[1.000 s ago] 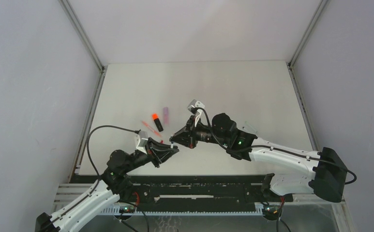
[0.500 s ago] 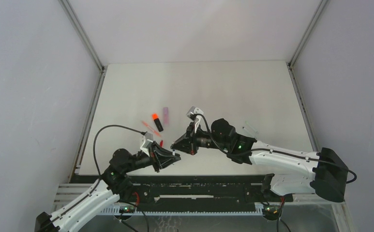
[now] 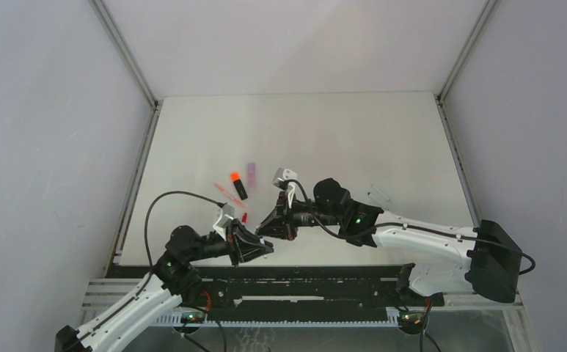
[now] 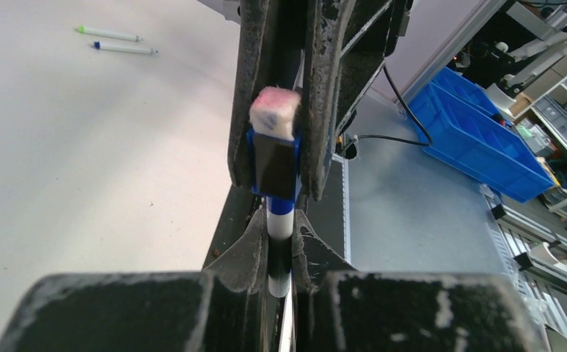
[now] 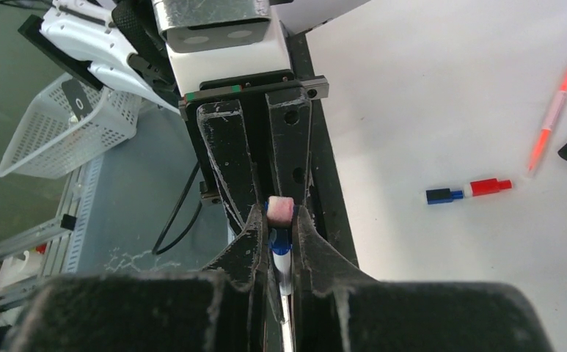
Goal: Insert the pens into the pen caps
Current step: Press the pen cap onto the pen.
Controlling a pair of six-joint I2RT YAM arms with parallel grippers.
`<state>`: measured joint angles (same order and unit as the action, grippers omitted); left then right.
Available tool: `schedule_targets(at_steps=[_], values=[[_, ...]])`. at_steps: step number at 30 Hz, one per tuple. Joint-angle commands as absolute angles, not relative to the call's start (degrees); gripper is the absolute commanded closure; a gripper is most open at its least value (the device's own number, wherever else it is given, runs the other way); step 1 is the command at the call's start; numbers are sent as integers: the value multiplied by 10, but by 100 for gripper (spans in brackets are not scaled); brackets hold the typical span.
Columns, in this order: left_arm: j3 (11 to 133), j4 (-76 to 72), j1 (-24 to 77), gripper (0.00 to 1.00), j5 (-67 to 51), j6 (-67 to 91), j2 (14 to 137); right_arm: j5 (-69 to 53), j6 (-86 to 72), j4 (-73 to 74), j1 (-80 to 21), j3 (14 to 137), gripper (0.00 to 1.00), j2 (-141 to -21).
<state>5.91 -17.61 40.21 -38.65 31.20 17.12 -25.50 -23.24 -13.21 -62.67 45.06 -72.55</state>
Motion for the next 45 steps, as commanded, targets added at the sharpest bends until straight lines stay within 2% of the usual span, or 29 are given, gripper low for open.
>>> schedule_targets(at_steps=[1,6,10,12,18,24,28,34,36,37,39,41,45], values=[[174,-439,364,100,-260,333,153,-460,-210,144,-687,395,100,-788],[166,-461,356,100,-278,354,146,-516,-178,160,-665,394,100,-792],[159,-435,355,100,-268,342,141,-513,-186,153,-643,394,100,-775],[153,-415,355,100,-255,326,141,-485,-213,130,-636,394,100,-763],[132,-288,355,100,-153,233,133,-301,-342,119,-609,414,100,-748],[129,-248,356,100,-105,190,168,-177,-436,113,-641,431,100,-772],[135,-251,356,100,-101,196,181,-153,-424,124,-656,440,100,-779],[137,-228,356,100,-95,208,182,-142,-362,116,-655,451,100,-709],[138,-203,356,100,-91,215,195,-120,-330,122,-654,466,78,-684],[144,-184,356,100,-84,217,204,-100,-314,127,-653,477,61,-672],[153,-137,356,100,-66,228,222,-51,-287,129,-652,495,45,-648],[158,-95,356,100,-41,242,235,-24,-264,108,-647,497,37,-622],[166,-1,355,100,41,284,246,-14,-238,91,-613,497,34,-570]])
